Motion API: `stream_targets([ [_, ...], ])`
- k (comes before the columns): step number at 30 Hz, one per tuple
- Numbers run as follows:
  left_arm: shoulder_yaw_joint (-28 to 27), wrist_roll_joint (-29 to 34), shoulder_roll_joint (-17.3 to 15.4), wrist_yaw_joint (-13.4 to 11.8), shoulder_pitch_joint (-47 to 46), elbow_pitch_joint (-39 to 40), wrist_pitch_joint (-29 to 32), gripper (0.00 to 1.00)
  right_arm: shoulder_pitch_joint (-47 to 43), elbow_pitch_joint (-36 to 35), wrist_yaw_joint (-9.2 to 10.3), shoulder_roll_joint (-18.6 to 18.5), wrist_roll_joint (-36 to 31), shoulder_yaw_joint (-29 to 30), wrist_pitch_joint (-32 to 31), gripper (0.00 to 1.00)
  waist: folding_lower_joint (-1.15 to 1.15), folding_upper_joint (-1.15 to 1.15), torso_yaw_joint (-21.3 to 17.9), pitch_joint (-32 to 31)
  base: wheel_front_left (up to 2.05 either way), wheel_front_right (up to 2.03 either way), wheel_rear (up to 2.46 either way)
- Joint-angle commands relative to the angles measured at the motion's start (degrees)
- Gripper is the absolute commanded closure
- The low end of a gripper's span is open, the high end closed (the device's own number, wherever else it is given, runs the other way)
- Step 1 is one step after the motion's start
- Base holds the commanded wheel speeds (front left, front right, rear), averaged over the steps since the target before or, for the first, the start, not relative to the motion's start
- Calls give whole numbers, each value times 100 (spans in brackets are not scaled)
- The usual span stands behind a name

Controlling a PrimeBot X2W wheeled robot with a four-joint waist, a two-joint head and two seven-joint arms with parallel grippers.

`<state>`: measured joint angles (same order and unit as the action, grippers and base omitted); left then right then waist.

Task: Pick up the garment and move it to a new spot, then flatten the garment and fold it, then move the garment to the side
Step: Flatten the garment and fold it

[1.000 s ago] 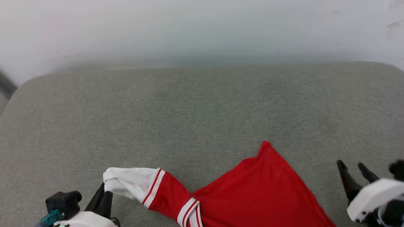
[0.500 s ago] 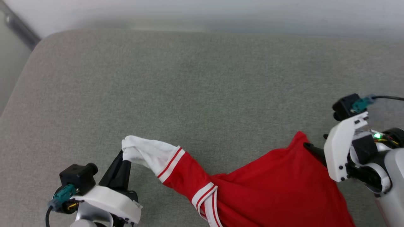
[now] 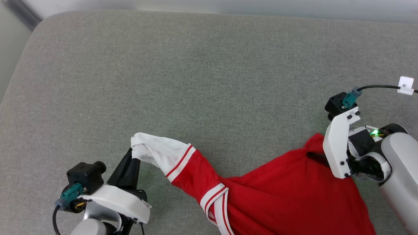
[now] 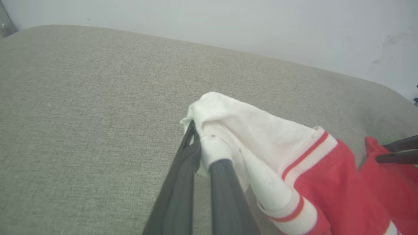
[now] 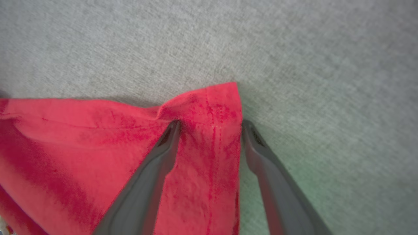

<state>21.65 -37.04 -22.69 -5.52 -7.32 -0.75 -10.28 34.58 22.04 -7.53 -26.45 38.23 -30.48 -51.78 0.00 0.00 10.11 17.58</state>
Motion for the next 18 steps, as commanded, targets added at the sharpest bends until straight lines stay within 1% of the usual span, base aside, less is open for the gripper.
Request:
stream_targets([
  [1,-2,-11,16,32,-60,-33,-35,100,-519,477,8,63,84,-364,-290,100,0,0,-7,-22,0,0,0],
  [8,-21,-93,-21,65,8,-187,-34,100,-94,521,4,92,308,-445,125,100,0,0,-62,-296,0,0,0],
  [12,-55,-42,-188,81,-16,-230,26,100,257,552,5,112,332,-315,636,100,0,0,-155,-582,0,0,0],
  [15,-114,23,-349,101,-250,-220,101,100,460,617,5,115,255,-221,1039,100,0,0,-258,-808,0,0,0],
  [18,-185,20,-442,133,-557,-223,189,100,617,751,5,139,125,-146,1440,100,0,0,-382,-1028,0,0,0],
])
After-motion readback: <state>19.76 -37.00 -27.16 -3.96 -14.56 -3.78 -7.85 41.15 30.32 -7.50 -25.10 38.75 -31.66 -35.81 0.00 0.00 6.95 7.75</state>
